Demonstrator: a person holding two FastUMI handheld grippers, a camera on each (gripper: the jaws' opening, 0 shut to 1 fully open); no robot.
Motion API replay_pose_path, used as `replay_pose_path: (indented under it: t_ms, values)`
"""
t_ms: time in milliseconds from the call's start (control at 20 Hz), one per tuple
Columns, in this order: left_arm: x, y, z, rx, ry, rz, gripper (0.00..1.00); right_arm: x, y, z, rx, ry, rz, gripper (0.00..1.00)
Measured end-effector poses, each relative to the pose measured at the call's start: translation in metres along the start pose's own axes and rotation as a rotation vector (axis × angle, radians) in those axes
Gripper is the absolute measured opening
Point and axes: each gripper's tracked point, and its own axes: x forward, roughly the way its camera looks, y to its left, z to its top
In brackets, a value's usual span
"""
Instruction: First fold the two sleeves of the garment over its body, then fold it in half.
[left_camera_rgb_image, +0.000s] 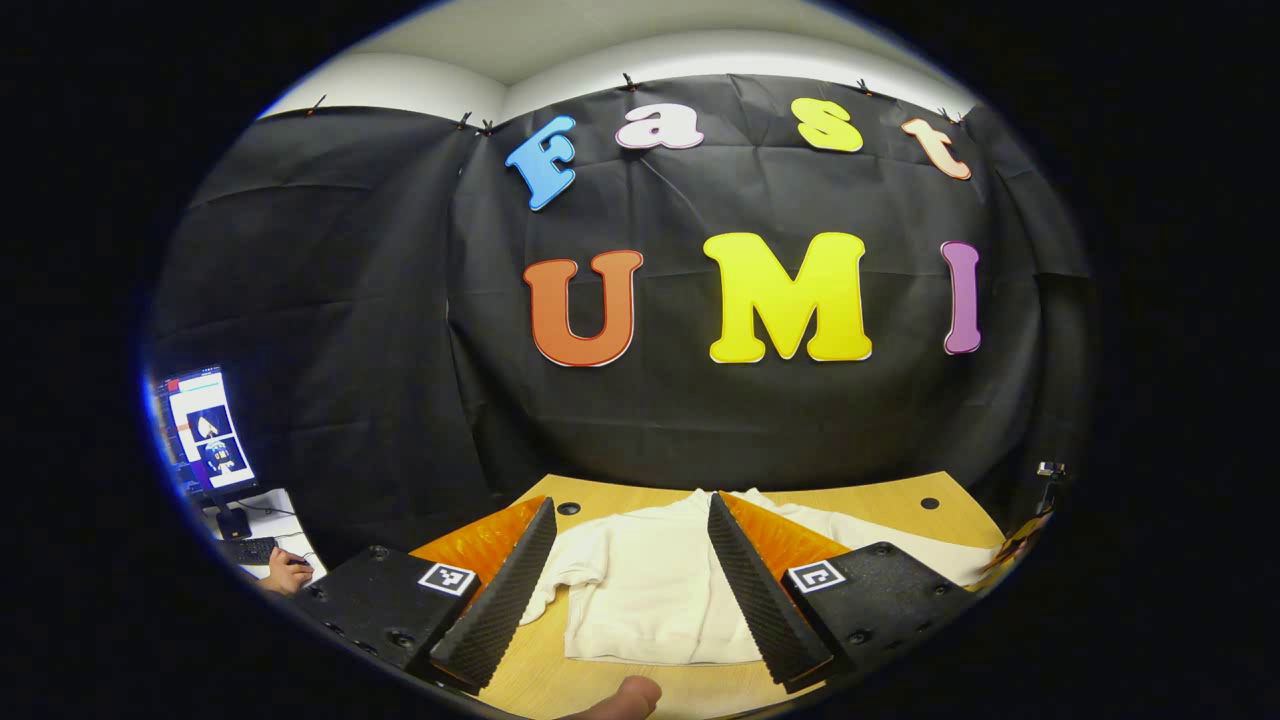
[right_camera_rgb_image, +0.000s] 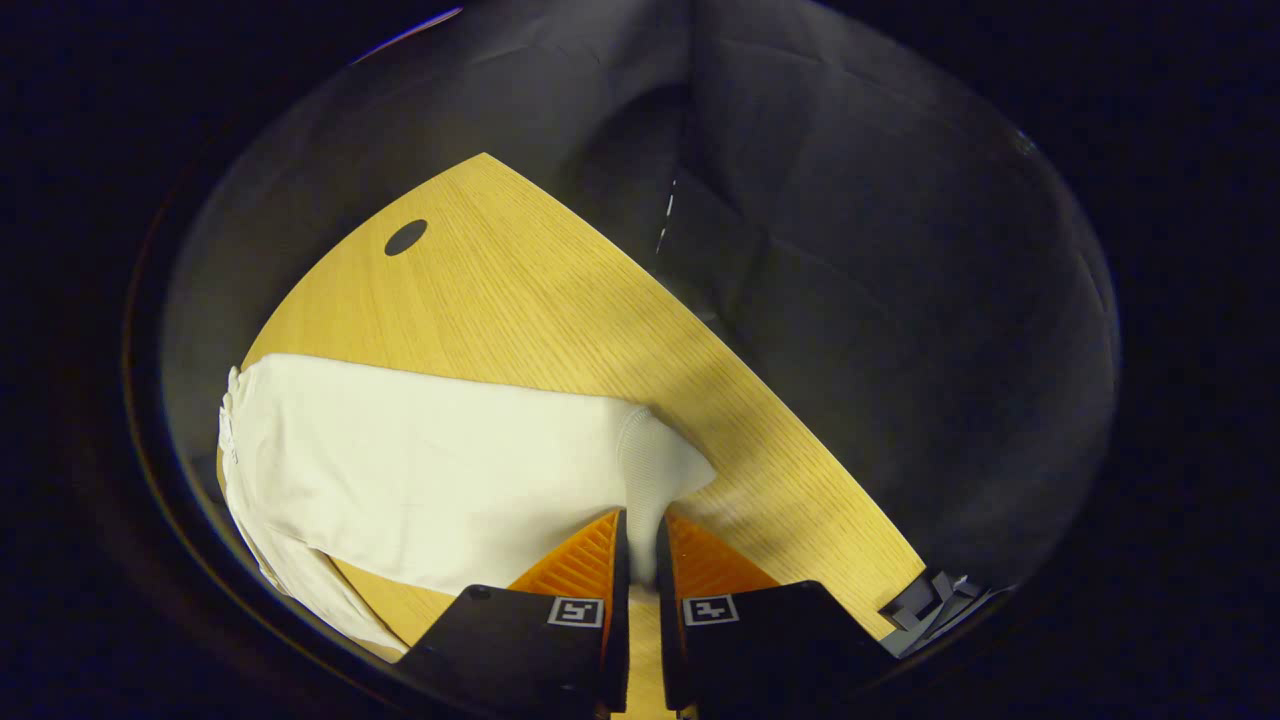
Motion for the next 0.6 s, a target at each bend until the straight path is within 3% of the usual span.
replay_pose_path:
  t_ms: [400, 450, 500, 600]
  values:
    - [0.026, 0.013, -0.009, -0.018, 0.012, -0.065, 0.97, -0.064, 0.038, 0.020, -0.001, -0.104, 0.066, 0.14]
    - [0.029, 0.017, -0.009, -0.019, 0.006, -0.071, 0.97, -0.073, 0.036, 0.028, -0.005, -0.126, 0.037, 0.14]
    - [0.032, 0.022, -0.009, -0.020, 0.003, -0.077, 0.97, -0.087, 0.048, 0.025, 0.009, -0.139, 0.057, 0.01]
    - [0.038, 0.032, -0.011, -0.023, -0.001, -0.086, 0.97, -0.111, 0.074, 0.025, 0.007, -0.150, 0.095, 0.01]
